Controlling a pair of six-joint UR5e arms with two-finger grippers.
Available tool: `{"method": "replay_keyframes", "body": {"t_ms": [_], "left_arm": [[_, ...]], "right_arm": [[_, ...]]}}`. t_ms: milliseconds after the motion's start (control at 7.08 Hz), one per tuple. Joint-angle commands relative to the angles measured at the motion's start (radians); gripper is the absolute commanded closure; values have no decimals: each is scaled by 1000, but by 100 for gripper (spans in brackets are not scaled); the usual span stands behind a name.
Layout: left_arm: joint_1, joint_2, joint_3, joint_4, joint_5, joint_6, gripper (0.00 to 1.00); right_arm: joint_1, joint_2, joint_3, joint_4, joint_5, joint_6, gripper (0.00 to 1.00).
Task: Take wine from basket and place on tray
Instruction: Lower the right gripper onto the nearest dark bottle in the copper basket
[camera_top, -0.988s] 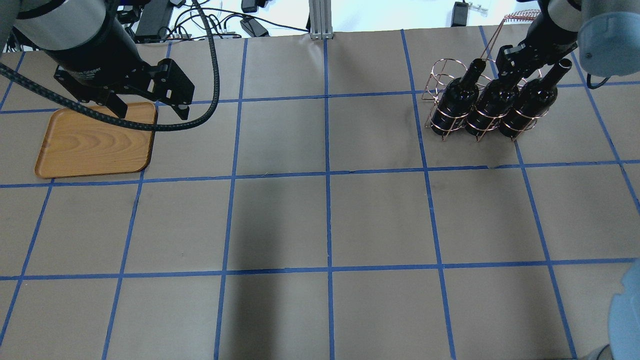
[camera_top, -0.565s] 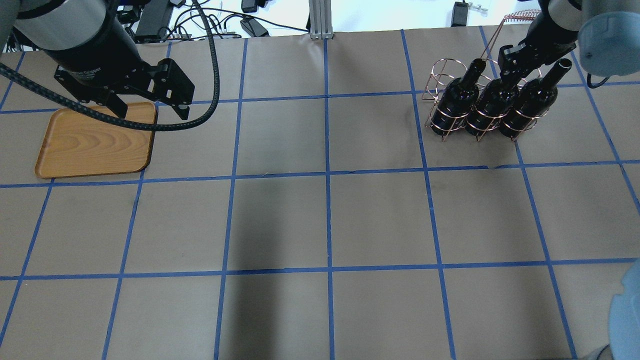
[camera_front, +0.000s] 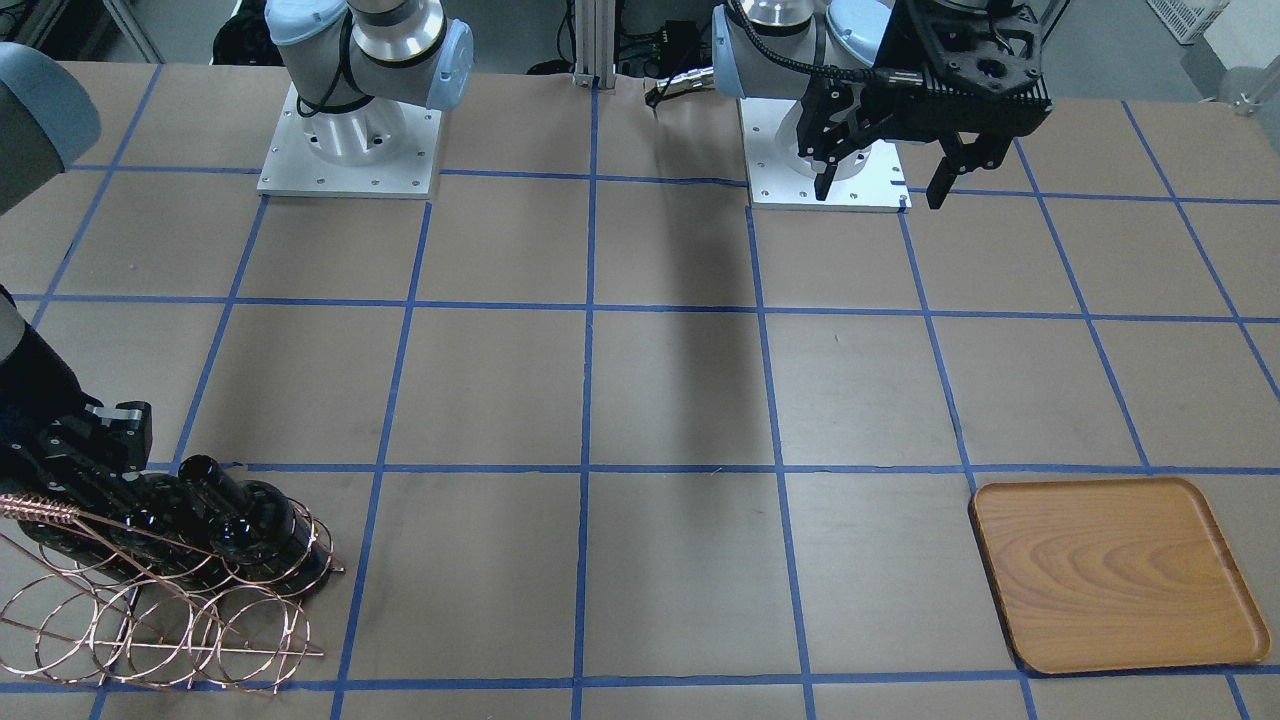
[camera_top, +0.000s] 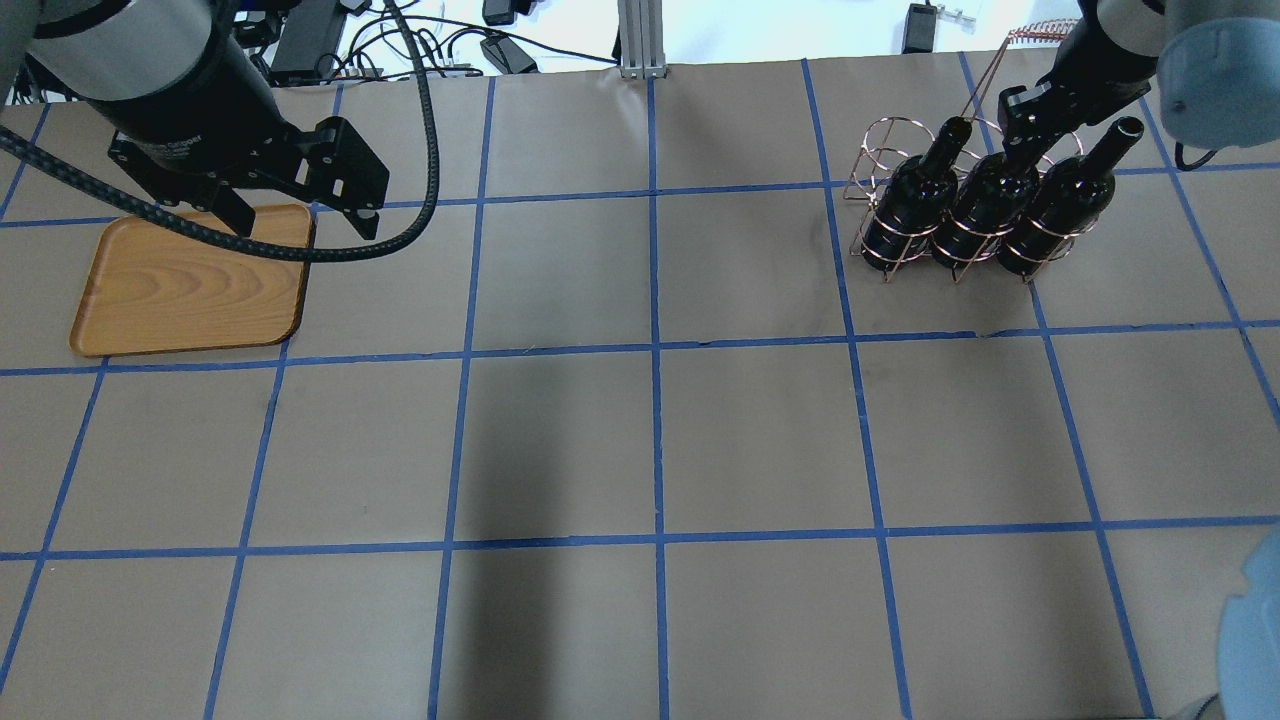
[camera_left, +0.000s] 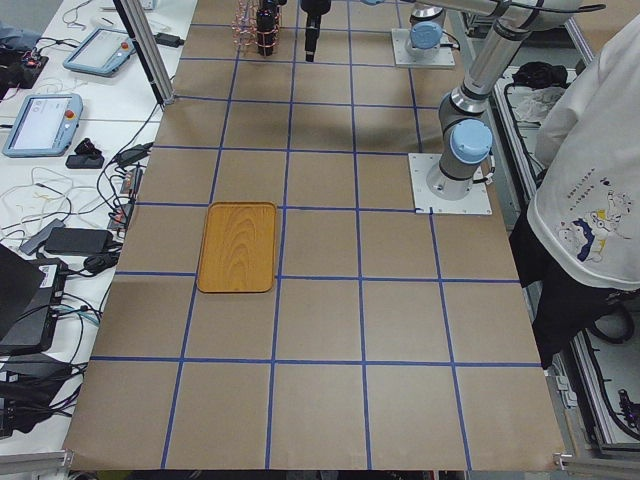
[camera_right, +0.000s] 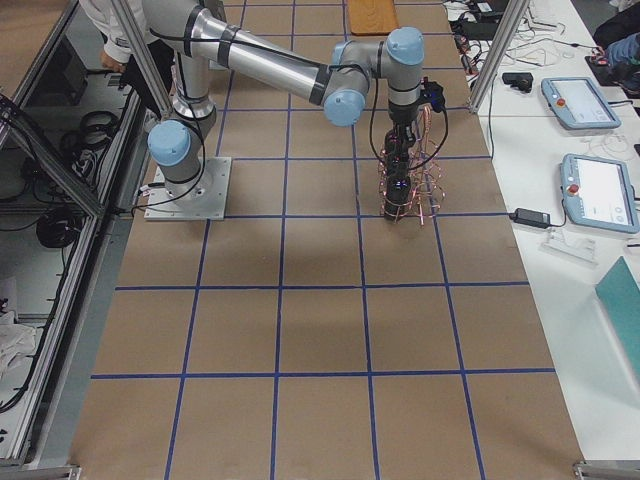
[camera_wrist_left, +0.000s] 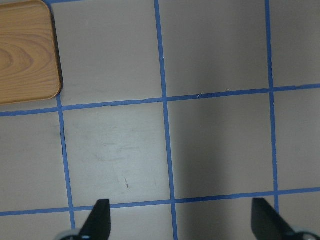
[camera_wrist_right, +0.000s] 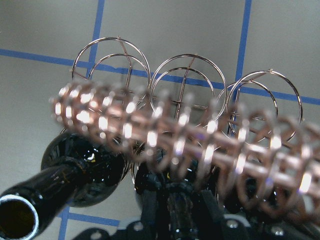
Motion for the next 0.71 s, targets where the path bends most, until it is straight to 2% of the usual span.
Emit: {"method": "replay_keyframes", "body": {"t_ms": [0,282,565], "left_arm": [[0,0,0,0,0,0,0],[0,1,0,0,0,0,0],[0,0,0,0,0,0,0]], "right_arm": [[5,-7,-15,10,-1,0,100],[5,-7,-32,42,-7,-2,100],[8,-16,-99,151,-15,-3,100]]}}
